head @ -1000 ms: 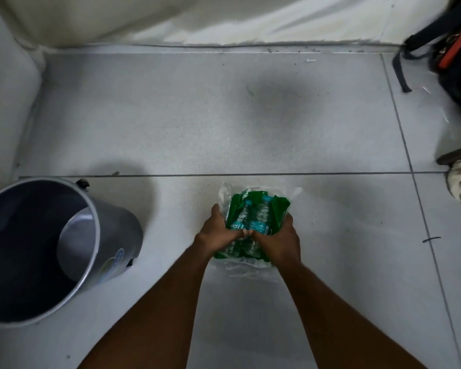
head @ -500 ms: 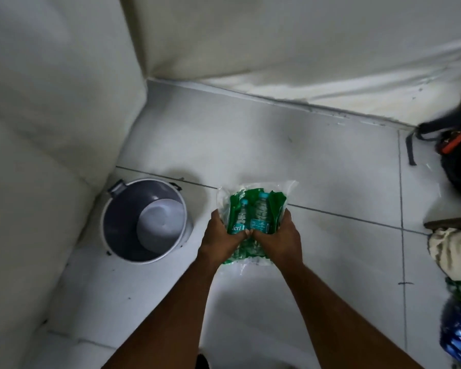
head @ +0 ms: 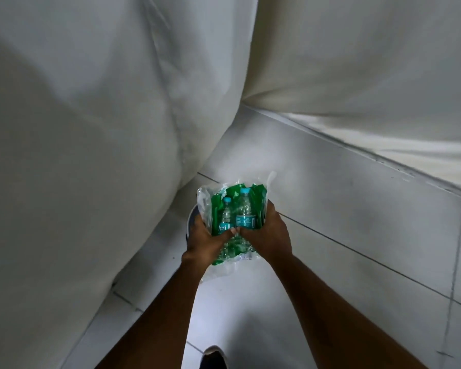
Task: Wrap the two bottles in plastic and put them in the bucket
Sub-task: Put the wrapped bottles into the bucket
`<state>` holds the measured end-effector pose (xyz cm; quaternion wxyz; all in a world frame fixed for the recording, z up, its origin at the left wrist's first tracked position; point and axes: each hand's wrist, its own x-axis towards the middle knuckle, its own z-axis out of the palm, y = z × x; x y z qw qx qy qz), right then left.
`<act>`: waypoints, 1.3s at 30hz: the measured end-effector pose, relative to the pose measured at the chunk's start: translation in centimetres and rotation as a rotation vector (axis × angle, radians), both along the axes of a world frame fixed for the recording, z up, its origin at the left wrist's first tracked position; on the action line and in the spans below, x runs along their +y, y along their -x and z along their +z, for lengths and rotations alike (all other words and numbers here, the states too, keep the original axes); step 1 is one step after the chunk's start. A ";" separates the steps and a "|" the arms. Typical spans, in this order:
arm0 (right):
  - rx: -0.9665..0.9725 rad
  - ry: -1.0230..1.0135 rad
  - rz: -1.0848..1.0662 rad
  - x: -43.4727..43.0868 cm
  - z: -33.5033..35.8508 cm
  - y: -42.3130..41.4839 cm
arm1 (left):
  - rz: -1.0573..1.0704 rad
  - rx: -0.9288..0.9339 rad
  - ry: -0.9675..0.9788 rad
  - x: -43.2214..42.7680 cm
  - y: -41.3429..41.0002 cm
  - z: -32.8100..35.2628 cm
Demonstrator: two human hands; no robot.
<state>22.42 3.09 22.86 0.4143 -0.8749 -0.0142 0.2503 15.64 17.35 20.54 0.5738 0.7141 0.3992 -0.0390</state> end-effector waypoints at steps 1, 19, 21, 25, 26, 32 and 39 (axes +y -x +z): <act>-0.007 -0.004 0.014 1.0 -0.4 -0.2 | 0.004 0.009 -0.002 1.0 0.0 -0.2; 0.018 0.163 0.156 6.8 -16.6 -1.0 | -0.014 0.225 -0.063 4.8 -1.3 -14.7; 0.021 0.204 0.173 7.0 -17.1 -1.1 | -0.061 0.274 -0.064 4.9 -1.8 -15.3; 0.029 0.250 0.183 7.3 -18.4 -1.4 | -0.105 0.312 -0.073 4.4 -2.6 -16.7; 0.027 0.249 0.181 7.3 -18.6 -1.6 | -0.101 0.322 -0.077 4.3 -2.8 -17.0; 0.036 0.253 0.202 7.3 -21.8 -2.1 | -0.077 0.374 -0.114 3.5 -3.3 -20.1; 0.056 0.266 0.201 7.1 -21.5 -2.1 | -0.057 0.393 -0.162 3.5 -3.0 -19.2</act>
